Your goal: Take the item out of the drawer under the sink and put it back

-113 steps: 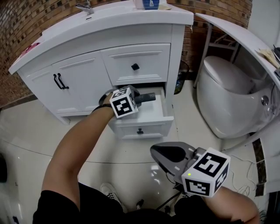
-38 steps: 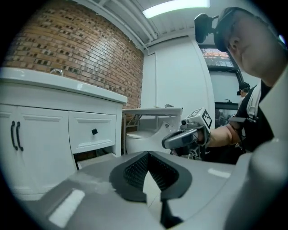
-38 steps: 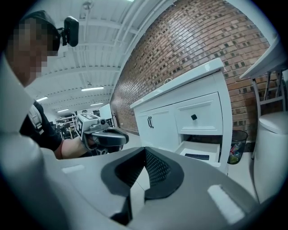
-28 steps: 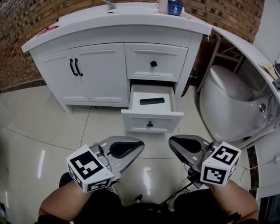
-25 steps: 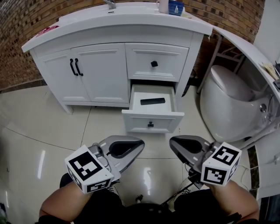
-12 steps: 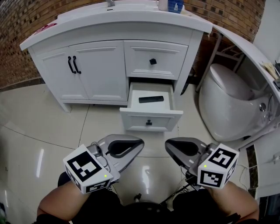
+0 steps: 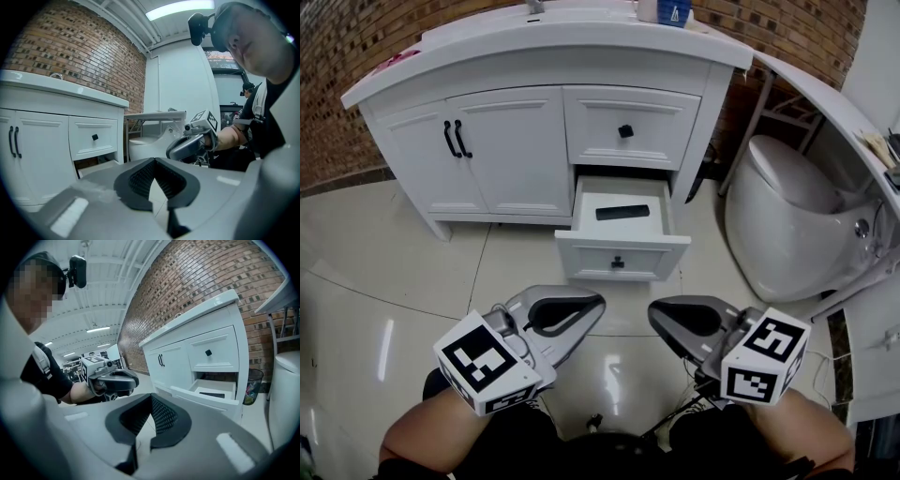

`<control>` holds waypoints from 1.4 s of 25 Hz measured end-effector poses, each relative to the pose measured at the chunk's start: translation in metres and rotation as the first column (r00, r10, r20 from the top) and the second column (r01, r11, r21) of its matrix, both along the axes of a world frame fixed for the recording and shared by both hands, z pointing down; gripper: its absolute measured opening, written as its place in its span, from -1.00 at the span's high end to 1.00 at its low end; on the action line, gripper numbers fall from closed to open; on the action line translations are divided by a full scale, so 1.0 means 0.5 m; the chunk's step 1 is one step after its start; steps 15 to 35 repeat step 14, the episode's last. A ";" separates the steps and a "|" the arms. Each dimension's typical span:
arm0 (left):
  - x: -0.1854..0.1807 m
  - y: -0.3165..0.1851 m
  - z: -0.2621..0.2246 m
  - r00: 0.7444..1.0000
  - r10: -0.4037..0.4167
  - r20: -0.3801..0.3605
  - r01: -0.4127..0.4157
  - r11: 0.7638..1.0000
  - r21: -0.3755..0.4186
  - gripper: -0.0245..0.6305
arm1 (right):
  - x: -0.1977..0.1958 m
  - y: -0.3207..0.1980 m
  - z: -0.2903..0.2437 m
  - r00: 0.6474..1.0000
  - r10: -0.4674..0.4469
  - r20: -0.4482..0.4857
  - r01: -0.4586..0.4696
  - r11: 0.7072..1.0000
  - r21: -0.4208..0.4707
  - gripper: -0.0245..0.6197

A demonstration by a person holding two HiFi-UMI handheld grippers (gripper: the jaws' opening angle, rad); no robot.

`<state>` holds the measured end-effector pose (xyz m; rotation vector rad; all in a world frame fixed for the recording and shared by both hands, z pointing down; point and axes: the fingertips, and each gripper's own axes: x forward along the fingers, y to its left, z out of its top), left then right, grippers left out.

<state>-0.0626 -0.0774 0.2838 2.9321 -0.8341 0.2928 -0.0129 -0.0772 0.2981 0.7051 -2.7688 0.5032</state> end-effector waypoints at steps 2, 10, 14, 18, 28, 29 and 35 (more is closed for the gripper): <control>0.000 0.000 0.001 1.000 0.001 0.002 -0.001 1.000 -0.001 0.91 | -0.001 0.001 0.001 1.000 0.000 -0.003 0.000 1.000 0.002 0.92; -0.001 0.002 0.006 1.000 0.006 0.015 -0.006 1.000 -0.013 0.91 | -0.001 0.000 0.003 1.000 0.003 -0.001 -0.003 1.000 -0.002 0.92; -0.004 0.004 0.012 0.999 0.010 0.035 -0.009 1.000 -0.016 0.91 | -0.005 -0.001 0.002 1.000 -0.001 0.004 0.001 1.000 0.004 0.92; -0.004 0.004 0.012 0.999 0.010 0.035 -0.009 1.000 -0.016 0.91 | -0.005 -0.001 0.002 1.000 -0.001 0.004 0.001 1.000 0.004 0.92; -0.004 0.004 0.012 0.999 0.010 0.035 -0.009 1.000 -0.016 0.91 | -0.005 -0.001 0.002 1.000 -0.001 0.004 0.001 1.000 0.004 0.92; -0.004 0.004 0.012 0.999 0.010 0.035 -0.009 1.000 -0.016 0.91 | -0.005 -0.001 0.002 1.000 -0.001 0.004 0.001 1.000 0.004 0.92; -0.004 0.004 0.012 0.999 0.010 0.035 -0.009 1.000 -0.016 0.91 | -0.005 -0.001 0.002 1.000 -0.001 0.004 0.001 1.000 0.004 0.92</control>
